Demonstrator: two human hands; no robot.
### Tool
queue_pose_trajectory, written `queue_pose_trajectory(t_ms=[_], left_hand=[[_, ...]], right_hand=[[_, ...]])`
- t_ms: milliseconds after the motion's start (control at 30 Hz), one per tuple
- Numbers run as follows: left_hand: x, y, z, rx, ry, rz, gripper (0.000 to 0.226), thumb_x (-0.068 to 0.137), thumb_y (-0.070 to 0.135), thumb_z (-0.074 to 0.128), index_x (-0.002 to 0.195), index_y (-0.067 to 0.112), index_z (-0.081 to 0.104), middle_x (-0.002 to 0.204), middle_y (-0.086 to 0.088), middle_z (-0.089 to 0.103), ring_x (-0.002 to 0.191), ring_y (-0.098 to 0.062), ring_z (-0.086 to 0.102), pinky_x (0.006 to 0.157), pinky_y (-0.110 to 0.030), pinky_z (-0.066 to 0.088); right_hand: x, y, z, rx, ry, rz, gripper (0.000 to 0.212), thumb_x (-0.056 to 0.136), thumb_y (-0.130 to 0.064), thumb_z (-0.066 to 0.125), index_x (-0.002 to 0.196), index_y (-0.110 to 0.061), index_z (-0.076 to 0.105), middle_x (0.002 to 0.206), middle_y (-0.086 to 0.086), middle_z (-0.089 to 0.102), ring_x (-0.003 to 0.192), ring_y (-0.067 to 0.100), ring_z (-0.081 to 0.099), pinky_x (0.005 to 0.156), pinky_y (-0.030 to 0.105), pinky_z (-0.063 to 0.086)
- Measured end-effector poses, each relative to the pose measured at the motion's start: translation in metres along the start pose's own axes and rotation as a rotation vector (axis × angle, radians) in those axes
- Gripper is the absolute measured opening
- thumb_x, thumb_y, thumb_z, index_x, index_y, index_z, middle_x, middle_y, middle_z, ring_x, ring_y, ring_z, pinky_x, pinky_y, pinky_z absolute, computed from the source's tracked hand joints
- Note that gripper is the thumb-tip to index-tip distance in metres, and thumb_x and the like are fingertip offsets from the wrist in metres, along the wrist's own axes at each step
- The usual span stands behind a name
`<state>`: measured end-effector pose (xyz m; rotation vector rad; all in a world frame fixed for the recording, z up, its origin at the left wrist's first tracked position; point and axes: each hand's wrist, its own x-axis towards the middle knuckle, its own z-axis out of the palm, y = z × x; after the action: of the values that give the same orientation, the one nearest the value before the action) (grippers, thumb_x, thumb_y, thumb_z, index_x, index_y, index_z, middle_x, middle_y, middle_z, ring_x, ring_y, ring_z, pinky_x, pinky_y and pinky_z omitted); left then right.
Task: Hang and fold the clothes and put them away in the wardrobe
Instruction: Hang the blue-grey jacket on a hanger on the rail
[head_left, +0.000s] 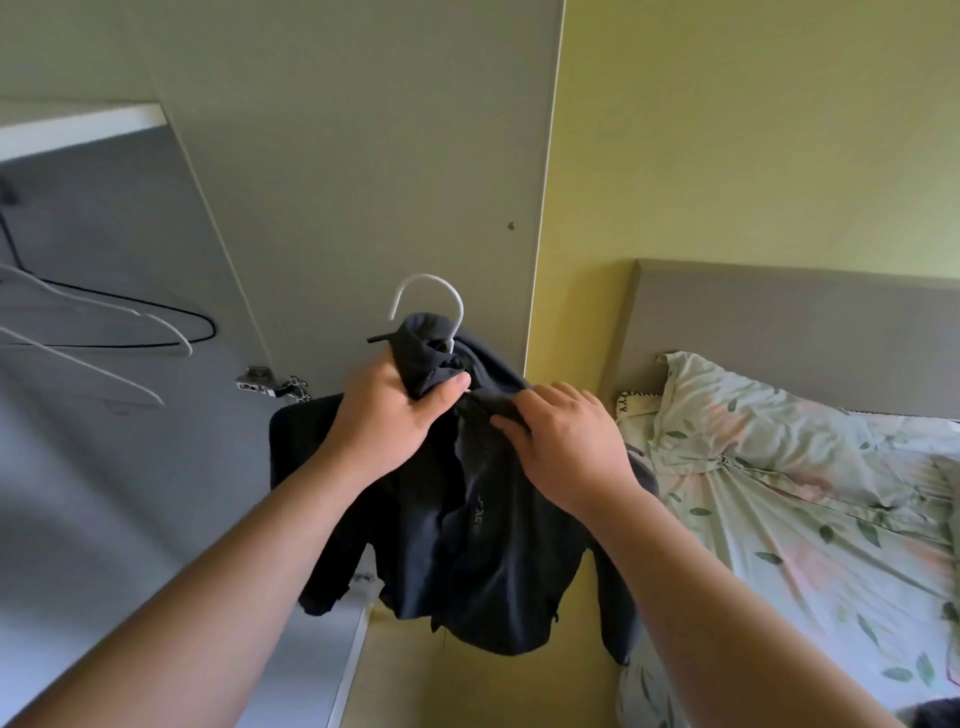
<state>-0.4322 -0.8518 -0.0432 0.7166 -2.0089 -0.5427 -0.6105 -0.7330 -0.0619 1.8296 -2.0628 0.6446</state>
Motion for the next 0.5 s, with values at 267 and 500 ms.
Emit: queue_pose_trajectory(t_ms=[267, 500], left_hand=[[-0.008, -0.027, -0.027, 0.165, 0.271, -0.329, 0.035, 0.093, 0.037, 0.070, 0.118, 0.015, 0.060, 0.102, 0.000, 0.070, 0.099, -0.024, 0.064, 0.071, -0.015, 0.034], [-0.037, -0.006, -0.026, 0.048, 0.230, -0.196, 0.020, 0.087, 0.046, 0.066, 0.104, 0.037, 0.062, 0.098, 0.017, 0.068, 0.096, 0.000, 0.063, 0.085, -0.016, 0.046]], right_hand=[[0.008, -0.008, -0.003, 0.147, 0.205, 0.177, 0.025, 0.098, -0.033, 0.063, 0.099, -0.010, 0.071, 0.088, 0.006, 0.064, 0.084, 0.032, 0.058, 0.060, 0.041, 0.052], [0.011, -0.023, 0.003, 0.146, 0.308, 0.133, 0.018, 0.095, -0.028, 0.069, 0.097, -0.010, 0.071, 0.089, 0.005, 0.063, 0.084, 0.031, 0.057, 0.047, 0.035, 0.047]])
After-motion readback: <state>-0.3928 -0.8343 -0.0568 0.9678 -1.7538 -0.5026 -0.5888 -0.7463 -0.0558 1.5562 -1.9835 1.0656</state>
